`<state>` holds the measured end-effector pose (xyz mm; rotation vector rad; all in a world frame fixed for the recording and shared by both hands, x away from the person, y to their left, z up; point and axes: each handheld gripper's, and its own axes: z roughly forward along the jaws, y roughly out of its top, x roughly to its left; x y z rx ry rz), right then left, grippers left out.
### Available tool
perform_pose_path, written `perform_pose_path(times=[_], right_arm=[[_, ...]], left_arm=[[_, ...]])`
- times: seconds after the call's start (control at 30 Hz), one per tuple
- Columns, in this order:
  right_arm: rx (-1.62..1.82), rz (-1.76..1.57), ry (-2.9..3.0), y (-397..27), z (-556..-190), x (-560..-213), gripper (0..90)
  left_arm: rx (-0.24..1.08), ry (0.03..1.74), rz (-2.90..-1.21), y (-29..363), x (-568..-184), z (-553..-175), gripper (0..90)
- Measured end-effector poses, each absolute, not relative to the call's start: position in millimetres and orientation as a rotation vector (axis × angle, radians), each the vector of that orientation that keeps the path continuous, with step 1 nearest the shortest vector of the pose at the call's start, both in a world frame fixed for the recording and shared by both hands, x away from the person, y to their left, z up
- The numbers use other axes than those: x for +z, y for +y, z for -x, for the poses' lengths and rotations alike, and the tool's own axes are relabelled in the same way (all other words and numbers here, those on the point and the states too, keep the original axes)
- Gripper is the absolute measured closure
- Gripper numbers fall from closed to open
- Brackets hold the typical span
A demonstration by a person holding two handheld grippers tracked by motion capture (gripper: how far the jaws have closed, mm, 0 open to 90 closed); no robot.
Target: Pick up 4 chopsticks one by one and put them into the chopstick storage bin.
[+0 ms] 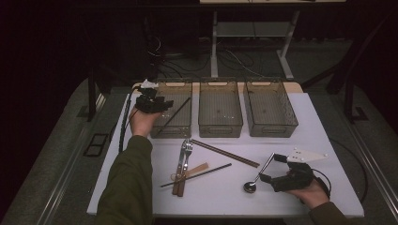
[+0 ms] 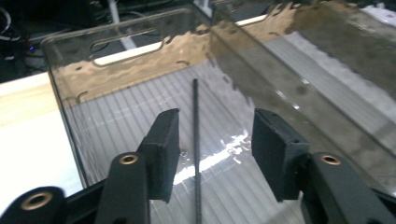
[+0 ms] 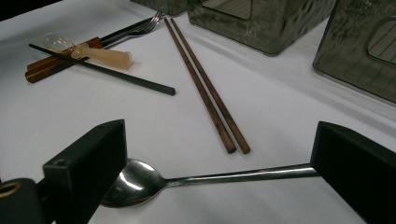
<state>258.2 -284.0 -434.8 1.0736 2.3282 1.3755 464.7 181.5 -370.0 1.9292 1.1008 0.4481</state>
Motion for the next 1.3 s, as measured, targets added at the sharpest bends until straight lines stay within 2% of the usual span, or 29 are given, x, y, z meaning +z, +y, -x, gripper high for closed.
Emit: perform_pose_path(times=[0.6, 1.3], right_arm=[[1.378, -1.086, 2.329, -284.3, -258.8, -435.6, 3.7], [1.379, -1.063, 2.353, -286.1, -264.7, -436.0, 3.6]], left_arm=[[0.330, 0.935, -1.999, 184.7, -360.2, -422.8, 35.1], [0.253, 0.777, -2.045, 159.4, -381.2, -366.6, 25.5]])
